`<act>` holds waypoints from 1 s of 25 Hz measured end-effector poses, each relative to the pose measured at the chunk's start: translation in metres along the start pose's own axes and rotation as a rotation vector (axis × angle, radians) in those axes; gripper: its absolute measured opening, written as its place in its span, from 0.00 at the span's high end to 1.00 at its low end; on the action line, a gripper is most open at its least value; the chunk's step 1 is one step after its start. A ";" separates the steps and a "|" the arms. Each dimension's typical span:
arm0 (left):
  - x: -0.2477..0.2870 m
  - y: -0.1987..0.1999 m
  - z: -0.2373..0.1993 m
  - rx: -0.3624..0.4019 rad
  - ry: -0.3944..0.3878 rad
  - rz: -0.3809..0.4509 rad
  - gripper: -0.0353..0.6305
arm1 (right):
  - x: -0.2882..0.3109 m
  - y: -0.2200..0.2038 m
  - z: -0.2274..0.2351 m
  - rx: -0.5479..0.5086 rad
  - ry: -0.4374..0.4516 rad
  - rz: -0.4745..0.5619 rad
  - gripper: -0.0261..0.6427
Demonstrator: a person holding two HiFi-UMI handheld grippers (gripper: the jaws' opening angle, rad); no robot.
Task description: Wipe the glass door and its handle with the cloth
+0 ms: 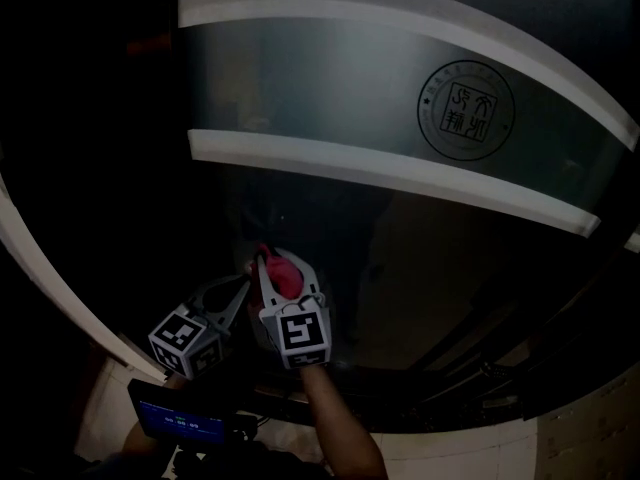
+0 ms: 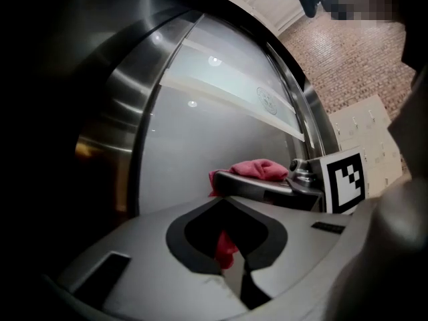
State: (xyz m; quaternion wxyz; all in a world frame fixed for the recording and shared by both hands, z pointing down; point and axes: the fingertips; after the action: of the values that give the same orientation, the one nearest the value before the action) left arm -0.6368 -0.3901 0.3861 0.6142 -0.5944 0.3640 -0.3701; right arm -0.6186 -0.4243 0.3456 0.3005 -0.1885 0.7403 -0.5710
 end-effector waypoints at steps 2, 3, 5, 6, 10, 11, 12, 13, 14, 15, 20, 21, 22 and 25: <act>0.012 0.000 0.018 -0.001 -0.041 0.005 0.95 | -0.019 0.003 0.020 -0.024 -0.036 0.004 0.87; 0.019 0.001 0.030 -0.002 -0.065 0.009 0.94 | -0.029 0.004 0.031 -0.040 -0.056 0.004 0.87; 0.032 0.005 0.057 -0.011 -0.116 0.018 0.94 | -0.055 0.006 0.054 -0.058 -0.102 0.000 0.87; 0.039 0.008 0.071 -0.017 -0.141 0.022 0.94 | -0.068 0.007 0.066 -0.067 -0.130 -0.001 0.87; 0.066 0.009 0.123 -0.022 -0.229 0.034 0.94 | -0.130 0.013 0.122 -0.091 -0.257 -0.009 0.87; 0.072 0.010 0.136 -0.026 -0.247 0.035 0.94 | -0.147 0.014 0.137 -0.095 -0.292 -0.014 0.87; 0.078 0.010 0.149 -0.027 -0.264 0.036 0.94 | -0.164 0.015 0.152 -0.094 -0.329 -0.020 0.87; 0.083 0.009 0.160 -0.027 -0.279 0.036 0.94 | -0.182 0.016 0.167 -0.091 -0.366 -0.024 0.87; 0.089 0.009 0.171 -0.027 -0.294 0.035 0.94 | -0.199 0.017 0.182 -0.088 -0.399 -0.028 0.87; 0.093 0.009 0.183 -0.030 -0.308 0.032 0.94 | -0.215 0.019 0.195 -0.088 -0.429 -0.032 0.87; 0.109 0.005 0.225 -0.026 -0.352 0.023 0.94 | -0.290 0.029 0.253 -0.099 -0.556 -0.045 0.87; 0.112 0.002 0.229 -0.022 -0.355 0.023 0.94 | -0.301 0.031 0.263 -0.098 -0.578 -0.045 0.87; 0.115 0.001 0.234 -0.020 -0.359 0.023 0.94 | -0.311 0.033 0.272 -0.098 -0.596 -0.045 0.87; 0.121 0.003 0.248 -0.026 -0.371 0.016 0.94 | -0.325 0.035 0.287 -0.101 -0.619 -0.051 0.87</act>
State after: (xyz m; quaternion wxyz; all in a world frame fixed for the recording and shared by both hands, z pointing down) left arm -0.3613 -0.3831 0.3897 0.6659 -0.6575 0.2541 -0.2446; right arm -0.1831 -0.4224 0.3385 0.4873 -0.3867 0.6363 -0.4563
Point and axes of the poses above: the fingertips, and each gripper's own axes: x forward along the fingers, z to its right, y out of its top, and after that the axes turned 4 degrees about y, right-handed
